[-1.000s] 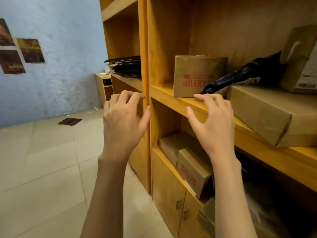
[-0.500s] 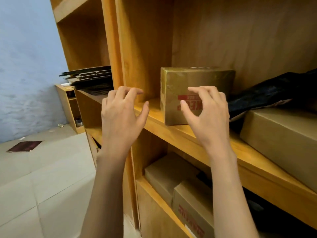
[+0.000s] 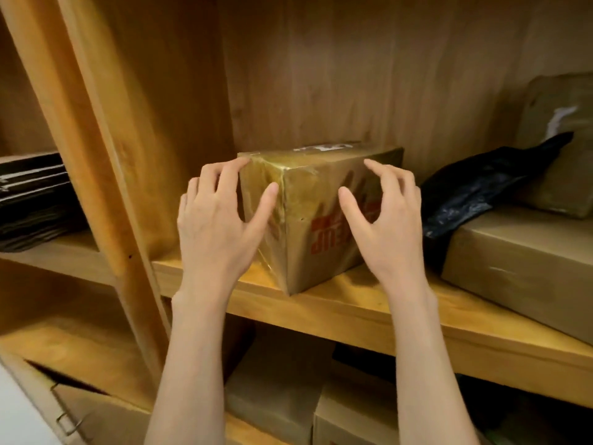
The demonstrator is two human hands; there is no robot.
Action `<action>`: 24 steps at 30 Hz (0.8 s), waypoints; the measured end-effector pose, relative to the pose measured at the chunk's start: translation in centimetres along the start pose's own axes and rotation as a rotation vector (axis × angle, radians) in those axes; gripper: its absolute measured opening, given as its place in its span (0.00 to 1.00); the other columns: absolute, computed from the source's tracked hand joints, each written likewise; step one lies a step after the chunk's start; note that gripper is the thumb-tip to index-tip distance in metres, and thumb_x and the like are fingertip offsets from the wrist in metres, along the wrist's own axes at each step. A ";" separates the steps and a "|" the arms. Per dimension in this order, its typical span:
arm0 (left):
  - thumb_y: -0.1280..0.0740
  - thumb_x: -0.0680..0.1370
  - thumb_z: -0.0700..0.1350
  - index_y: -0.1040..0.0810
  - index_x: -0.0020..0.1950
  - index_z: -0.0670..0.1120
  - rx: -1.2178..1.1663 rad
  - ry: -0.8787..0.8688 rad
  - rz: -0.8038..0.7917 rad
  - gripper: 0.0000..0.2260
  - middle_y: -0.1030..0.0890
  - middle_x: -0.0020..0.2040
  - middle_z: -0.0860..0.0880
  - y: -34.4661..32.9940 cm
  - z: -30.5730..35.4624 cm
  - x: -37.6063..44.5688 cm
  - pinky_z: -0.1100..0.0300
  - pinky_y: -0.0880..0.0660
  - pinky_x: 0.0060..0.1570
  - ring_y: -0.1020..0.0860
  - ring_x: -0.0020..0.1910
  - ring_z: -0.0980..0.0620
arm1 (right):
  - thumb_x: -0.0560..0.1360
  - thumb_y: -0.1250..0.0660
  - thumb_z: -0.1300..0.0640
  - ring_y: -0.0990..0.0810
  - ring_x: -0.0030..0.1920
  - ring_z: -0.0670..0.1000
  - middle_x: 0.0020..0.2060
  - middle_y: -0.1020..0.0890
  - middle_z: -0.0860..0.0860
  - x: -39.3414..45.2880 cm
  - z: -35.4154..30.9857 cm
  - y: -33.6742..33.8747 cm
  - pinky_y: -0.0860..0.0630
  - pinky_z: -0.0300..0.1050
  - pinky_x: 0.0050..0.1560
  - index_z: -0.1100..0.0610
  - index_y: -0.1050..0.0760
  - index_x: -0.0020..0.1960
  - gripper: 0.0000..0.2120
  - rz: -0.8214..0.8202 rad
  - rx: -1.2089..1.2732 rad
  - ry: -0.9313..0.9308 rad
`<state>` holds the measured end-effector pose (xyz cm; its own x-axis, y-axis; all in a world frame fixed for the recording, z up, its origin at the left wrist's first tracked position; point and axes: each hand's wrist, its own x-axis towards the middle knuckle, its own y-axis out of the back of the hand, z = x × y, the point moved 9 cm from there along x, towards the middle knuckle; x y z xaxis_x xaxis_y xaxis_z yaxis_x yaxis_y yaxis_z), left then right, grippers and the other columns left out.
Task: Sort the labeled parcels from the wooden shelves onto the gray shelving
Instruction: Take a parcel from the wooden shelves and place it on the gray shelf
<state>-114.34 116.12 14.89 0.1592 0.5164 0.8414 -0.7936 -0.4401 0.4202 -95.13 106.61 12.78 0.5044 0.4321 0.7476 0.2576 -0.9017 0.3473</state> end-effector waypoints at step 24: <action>0.43 0.60 0.82 0.35 0.72 0.45 -0.981 0.526 -0.173 0.52 0.22 0.62 0.47 -10.1 -3.8 2.4 0.45 0.29 0.63 0.23 0.60 0.49 | 0.73 0.42 0.33 0.51 0.77 0.54 0.78 0.53 0.50 4.8 5.6 -3.2 0.49 0.53 0.74 0.45 0.59 0.78 0.42 -0.074 0.340 -0.415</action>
<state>-108.16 124.65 11.38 0.2288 0.8619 0.4524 -0.9404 0.3159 -0.1262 -88.92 111.66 12.05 0.7400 0.5268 0.4181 0.5223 -0.8418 0.1362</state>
